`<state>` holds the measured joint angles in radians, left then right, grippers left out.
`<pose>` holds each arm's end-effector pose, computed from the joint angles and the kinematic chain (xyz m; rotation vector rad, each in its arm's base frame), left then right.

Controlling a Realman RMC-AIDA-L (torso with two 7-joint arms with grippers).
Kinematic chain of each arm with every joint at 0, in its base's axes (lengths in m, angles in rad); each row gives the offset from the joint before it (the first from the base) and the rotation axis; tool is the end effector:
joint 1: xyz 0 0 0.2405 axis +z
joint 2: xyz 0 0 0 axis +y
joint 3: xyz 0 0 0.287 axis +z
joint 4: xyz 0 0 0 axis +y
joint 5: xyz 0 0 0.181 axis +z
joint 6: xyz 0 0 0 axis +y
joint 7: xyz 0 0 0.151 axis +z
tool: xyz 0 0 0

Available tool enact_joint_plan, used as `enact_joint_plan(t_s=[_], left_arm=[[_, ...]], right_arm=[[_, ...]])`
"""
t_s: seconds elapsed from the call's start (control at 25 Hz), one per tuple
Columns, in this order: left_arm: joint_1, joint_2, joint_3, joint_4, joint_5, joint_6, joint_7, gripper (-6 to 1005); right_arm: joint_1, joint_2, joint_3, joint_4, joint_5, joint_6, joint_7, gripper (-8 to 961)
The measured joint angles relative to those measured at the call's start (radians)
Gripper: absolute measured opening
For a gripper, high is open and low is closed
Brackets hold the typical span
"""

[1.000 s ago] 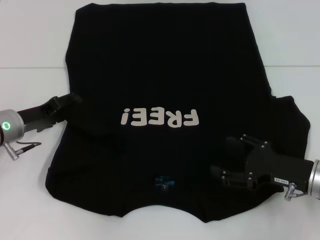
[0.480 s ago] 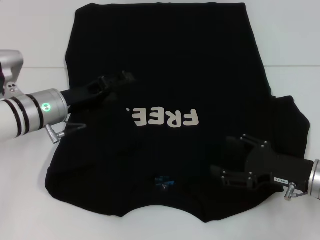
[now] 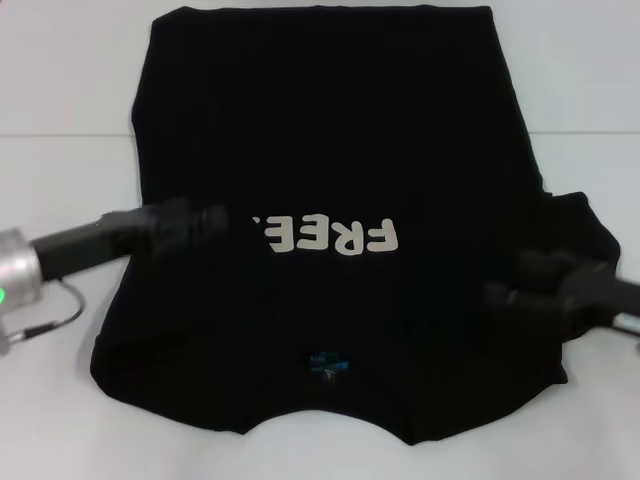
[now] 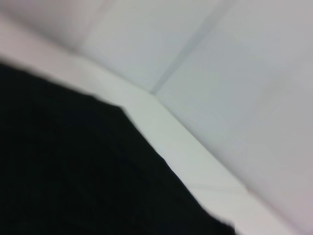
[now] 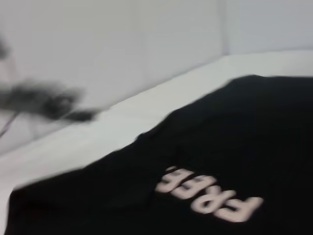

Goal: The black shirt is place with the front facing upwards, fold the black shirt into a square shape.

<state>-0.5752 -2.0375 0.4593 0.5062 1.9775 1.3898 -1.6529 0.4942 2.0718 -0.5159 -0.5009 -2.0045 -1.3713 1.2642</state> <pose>-0.2883 0.3588 0.0023 -2.3085 -1.1659 -0.8879 0.3104 0.3261 -0.0230 -2.4508 0.7873 0.6708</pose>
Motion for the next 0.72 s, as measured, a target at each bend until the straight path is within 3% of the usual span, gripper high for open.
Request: enact_joint_plan(t_s=[0.12, 0.2, 0.4, 0.48, 0.6, 0.72], left_arm=[[0.066, -0.009, 0.008, 0.042, 0.007, 0.075, 0.259, 882], [0.097, -0.019, 0.012, 0.071, 0.012, 0.113, 0.361, 883], [0.116, -0.023, 0.015, 0.095, 0.033, 0.186, 0.388, 876], [0.114, -0.019, 0.016, 0.095, 0.041, 0.214, 0.388, 877], [0.112, -0.018, 0.027, 0.096, 0.043, 0.231, 0.387, 879], [0.112, -0.018, 0.049, 0.096, 0.044, 0.234, 0.386, 880]], right_arm=[[-0.015, -0.02, -0.011, -0.137, -0.033, -0.024, 0.298, 941], [-0.006, -0.05, -0.017, -0.217, -0.096, -0.044, 0.518, 941], [0.105, -0.172, -0.042, -0.268, -0.363, -0.159, 1.032, 941], [0.153, -0.202, -0.043, -0.265, -0.463, -0.196, 1.172, 941], [0.222, -0.222, -0.044, -0.266, -0.608, -0.226, 1.292, 941], [0.267, -0.22, -0.044, -0.272, -0.703, -0.221, 1.342, 942]])
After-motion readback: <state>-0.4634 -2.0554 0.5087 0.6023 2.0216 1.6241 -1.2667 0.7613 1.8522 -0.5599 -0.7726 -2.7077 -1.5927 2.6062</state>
